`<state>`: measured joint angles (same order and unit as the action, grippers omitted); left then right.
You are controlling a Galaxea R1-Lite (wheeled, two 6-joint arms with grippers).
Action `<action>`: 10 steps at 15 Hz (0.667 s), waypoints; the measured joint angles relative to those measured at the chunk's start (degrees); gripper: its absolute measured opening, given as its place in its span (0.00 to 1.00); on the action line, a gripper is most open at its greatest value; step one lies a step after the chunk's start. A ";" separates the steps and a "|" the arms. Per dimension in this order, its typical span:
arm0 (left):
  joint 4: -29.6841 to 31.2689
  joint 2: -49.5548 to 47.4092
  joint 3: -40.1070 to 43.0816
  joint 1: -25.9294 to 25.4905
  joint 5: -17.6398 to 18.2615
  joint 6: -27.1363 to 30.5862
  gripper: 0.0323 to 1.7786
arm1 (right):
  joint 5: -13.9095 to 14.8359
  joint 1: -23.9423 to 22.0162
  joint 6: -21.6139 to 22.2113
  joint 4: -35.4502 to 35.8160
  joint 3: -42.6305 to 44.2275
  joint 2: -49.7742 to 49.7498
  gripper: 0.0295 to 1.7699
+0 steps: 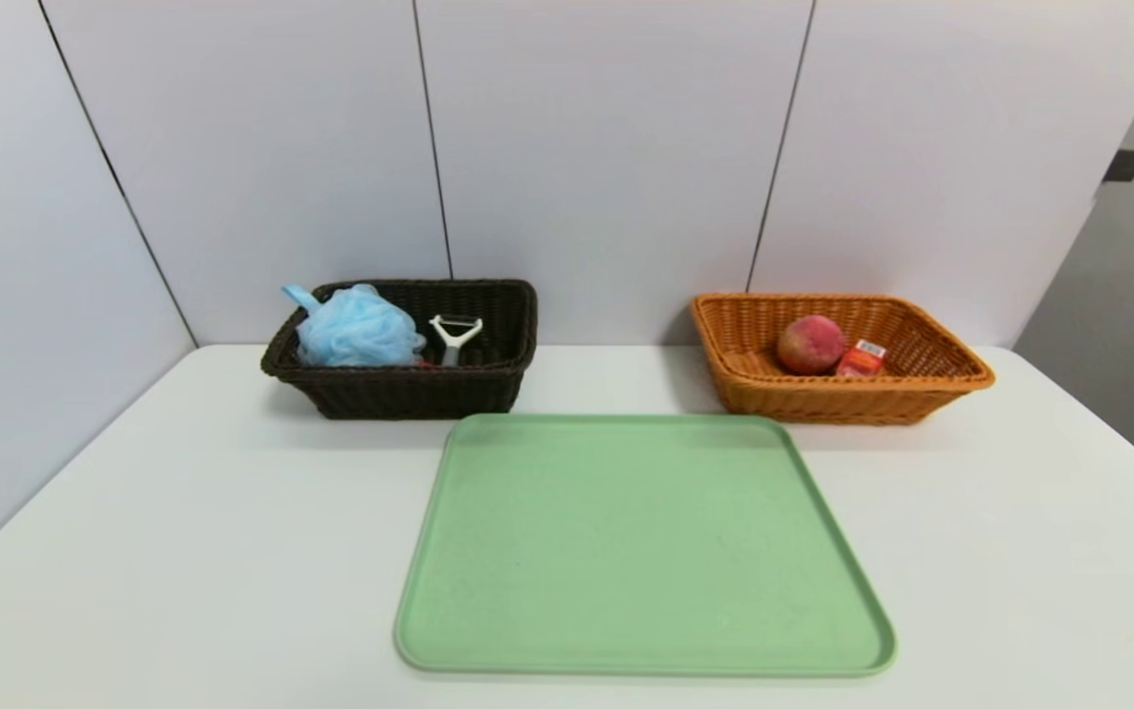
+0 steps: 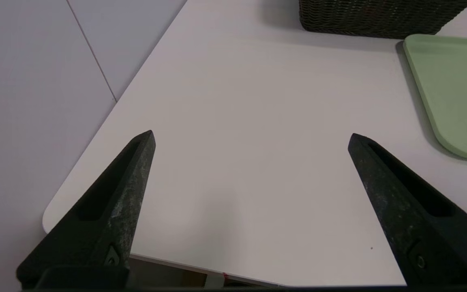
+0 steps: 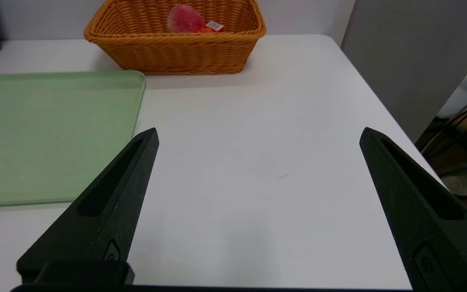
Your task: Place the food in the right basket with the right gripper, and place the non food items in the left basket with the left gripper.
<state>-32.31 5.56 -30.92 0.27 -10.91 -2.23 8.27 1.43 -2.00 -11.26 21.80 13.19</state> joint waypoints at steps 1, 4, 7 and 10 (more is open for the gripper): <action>0.06 -1.90 1.15 -0.02 0.33 1.90 0.95 | -0.99 -0.41 -1.58 -0.17 -0.50 -2.89 0.97; 3.80 -4.71 3.74 -0.11 2.65 3.85 0.95 | -3.04 -0.99 -6.68 1.87 -3.28 -9.81 0.97; 11.78 -5.51 8.62 -0.09 6.07 4.71 0.95 | -5.96 -1.16 -8.28 12.61 -10.58 -12.35 0.97; 23.03 -5.67 17.12 -0.09 6.47 6.28 0.95 | -9.30 -1.18 -10.75 24.14 -19.63 -13.14 0.97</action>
<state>-9.28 -0.11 -13.80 0.18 -4.44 4.05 -1.04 0.24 -12.75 12.87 2.17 0.05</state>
